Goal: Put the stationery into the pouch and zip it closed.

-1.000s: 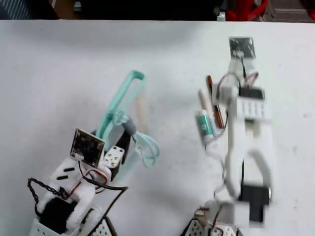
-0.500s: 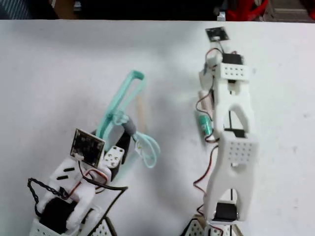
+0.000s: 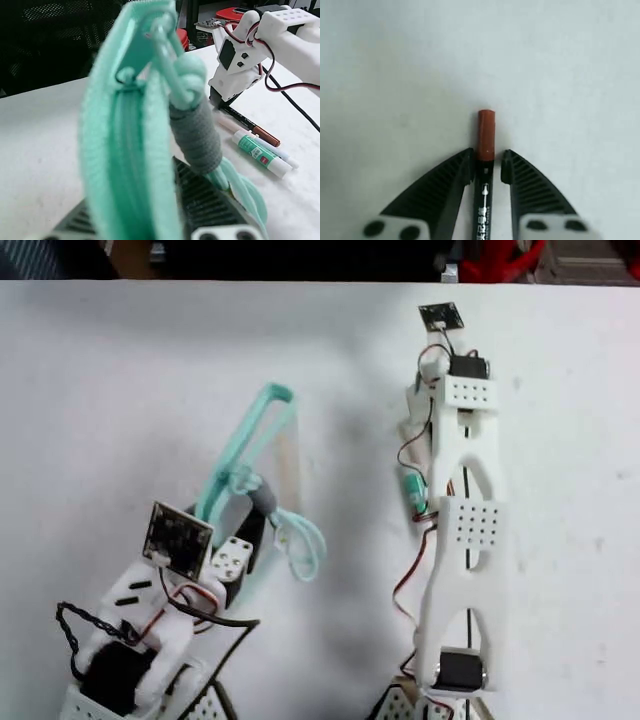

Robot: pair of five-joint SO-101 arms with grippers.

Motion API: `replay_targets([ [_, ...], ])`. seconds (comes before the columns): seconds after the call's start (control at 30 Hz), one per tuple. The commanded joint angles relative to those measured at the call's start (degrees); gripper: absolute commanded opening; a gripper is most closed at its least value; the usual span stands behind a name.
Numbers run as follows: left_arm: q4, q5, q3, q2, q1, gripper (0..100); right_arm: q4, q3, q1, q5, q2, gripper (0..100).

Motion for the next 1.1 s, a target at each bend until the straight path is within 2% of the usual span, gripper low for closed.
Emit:
replay_targets([
  [0.0,-1.0,0.2,0.0,0.7,-0.6,9,0.7,-3.7,0.7,1.4,0.8,9.1],
  [0.1,-1.0,0.2,0.0,0.7,-0.6,9,0.7,-3.9,0.6,4.6,2.2,8.8],
  [0.17,-1.0,0.2,0.0,0.7,-0.6,9,1.8,-3.9,0.5,9.8,2.2,5.1],
  [0.23,-1.0,0.2,0.0,0.7,-0.6,9,3.0,-4.0,0.6,11.5,1.6,1.2],
  [0.6,-1.1,0.2,0.0,0.7,-0.6,9,10.9,-4.0,1.7,11.4,-8.6,1.7],
  [0.93,-1.1,0.2,0.0,0.7,-0.6,9,21.2,-3.5,-0.8,11.4,-26.3,1.7],
  [1.07,-1.1,0.2,0.0,0.7,-0.6,9,21.4,-1.5,-0.8,11.4,-33.9,1.7],
])
